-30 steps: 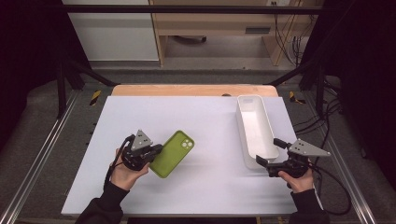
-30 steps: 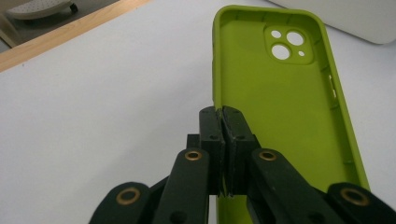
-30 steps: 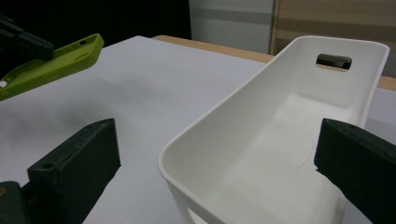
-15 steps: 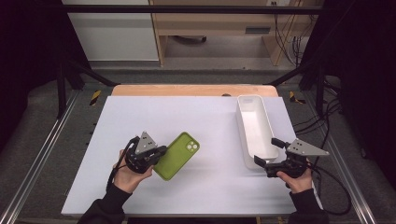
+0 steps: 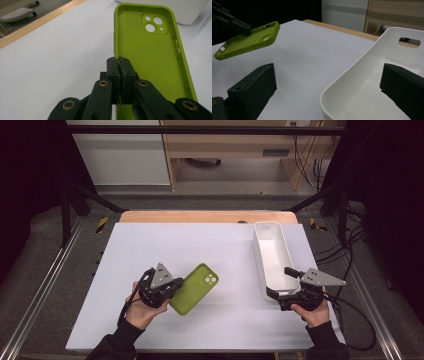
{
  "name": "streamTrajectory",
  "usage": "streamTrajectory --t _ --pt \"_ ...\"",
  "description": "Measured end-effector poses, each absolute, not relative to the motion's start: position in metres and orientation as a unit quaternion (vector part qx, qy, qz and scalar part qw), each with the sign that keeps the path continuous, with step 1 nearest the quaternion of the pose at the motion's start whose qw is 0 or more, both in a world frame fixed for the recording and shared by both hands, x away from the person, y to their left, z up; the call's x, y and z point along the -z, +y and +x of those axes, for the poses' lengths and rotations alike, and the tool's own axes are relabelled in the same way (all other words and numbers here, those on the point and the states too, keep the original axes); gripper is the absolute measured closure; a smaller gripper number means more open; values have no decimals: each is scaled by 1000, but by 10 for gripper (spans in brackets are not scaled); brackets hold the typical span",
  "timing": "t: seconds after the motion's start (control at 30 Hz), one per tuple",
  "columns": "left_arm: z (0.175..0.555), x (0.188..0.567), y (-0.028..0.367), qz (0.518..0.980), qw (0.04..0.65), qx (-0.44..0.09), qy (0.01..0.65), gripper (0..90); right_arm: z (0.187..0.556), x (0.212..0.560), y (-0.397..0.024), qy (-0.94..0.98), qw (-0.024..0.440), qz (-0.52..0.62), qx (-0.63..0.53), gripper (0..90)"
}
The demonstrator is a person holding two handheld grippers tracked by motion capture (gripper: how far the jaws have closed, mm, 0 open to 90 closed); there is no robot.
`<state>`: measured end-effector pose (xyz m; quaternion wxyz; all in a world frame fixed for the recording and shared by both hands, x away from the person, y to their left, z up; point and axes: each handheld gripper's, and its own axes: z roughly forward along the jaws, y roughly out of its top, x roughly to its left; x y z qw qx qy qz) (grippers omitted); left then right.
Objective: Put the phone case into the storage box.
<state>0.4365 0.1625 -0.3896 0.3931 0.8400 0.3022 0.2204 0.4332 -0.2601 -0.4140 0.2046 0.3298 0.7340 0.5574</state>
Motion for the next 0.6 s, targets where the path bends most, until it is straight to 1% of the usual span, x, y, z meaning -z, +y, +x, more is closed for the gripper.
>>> streamTrajectory --t 0.6 --pt "436 383 144 845 398 -227 277 882 434 405 -240 744 193 319 -554 18"
